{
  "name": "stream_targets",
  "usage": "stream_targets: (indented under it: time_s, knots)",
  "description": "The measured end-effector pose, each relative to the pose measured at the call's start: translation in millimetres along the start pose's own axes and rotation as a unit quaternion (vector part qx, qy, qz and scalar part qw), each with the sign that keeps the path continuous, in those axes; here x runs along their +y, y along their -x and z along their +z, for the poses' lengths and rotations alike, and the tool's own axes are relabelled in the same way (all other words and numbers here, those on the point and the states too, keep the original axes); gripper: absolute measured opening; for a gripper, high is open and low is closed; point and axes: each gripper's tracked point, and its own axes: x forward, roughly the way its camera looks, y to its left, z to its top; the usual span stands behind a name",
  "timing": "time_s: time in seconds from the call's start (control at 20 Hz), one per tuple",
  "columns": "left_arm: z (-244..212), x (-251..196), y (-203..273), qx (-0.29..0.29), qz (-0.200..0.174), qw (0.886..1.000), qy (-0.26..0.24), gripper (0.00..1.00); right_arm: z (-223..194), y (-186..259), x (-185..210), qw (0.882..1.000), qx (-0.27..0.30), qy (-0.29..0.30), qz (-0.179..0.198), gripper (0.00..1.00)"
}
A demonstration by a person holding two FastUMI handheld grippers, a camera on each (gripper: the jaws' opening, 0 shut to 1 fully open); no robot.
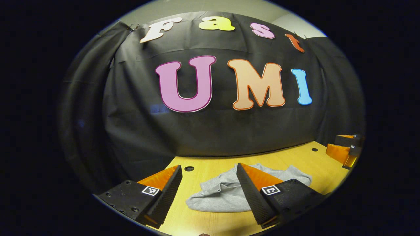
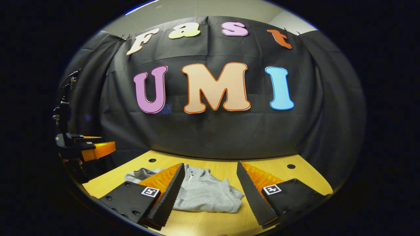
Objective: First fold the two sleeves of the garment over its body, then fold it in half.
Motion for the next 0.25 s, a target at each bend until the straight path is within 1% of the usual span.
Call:
stream_targets:
  time_s: [0.15, 0.25]
  knots:
    - [7.6, -3.8, -0.3, -0.008, -0.008, 1.0, -0.011, 0.96, 10.2, -3.8, -1.2, 1.0, -0.014, -0.002, -0.003, 0.98]
    - [8.5, -4.3, -0.2, -0.007, -0.011, 1.0, -0.016, 0.96, 7.6, -3.8, 1.0, 1.0, -0.01, -0.006, -0.002, 0.98]
